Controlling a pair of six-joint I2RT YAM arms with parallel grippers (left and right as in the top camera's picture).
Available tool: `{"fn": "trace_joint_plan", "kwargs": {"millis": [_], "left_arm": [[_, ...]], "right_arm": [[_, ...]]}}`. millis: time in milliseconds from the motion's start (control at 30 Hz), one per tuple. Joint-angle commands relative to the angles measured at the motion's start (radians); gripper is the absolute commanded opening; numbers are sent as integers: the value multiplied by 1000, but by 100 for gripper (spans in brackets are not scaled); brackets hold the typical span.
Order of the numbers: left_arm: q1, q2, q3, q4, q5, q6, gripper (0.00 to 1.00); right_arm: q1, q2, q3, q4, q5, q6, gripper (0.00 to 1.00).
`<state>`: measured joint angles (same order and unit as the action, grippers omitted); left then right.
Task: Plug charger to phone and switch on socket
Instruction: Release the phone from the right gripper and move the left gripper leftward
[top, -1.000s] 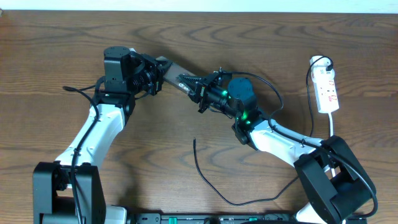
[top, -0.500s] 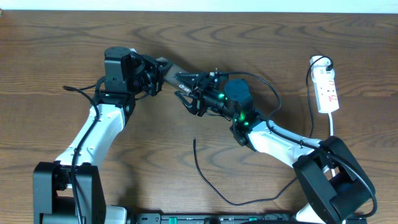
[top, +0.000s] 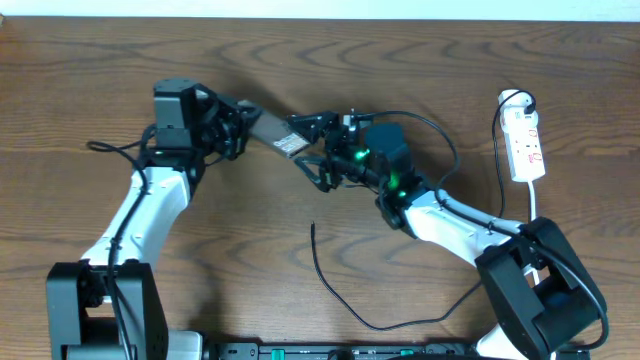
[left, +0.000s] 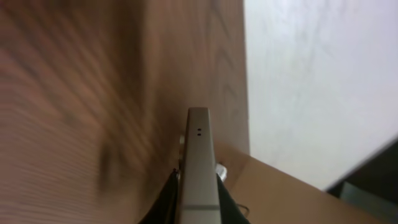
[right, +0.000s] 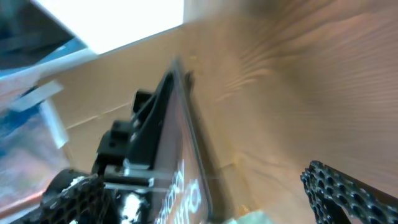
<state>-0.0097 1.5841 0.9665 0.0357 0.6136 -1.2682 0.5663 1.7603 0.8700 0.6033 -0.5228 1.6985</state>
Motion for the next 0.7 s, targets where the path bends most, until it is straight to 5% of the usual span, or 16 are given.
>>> {"fn": "trace_joint_plan", "kwargs": {"millis": [0,267,667], "left_arm": [[55,4,2,-43,11,99,8],[164,4,2,-115,126,310,7],[212,4,2,-398,238,994,7]], "right_arm": [[-38,-6,10,-69,-37,-74,99],[-76,-6,10,-122,-55,-225,99],[-123,-6,10,21,-261,-695,97]]}}
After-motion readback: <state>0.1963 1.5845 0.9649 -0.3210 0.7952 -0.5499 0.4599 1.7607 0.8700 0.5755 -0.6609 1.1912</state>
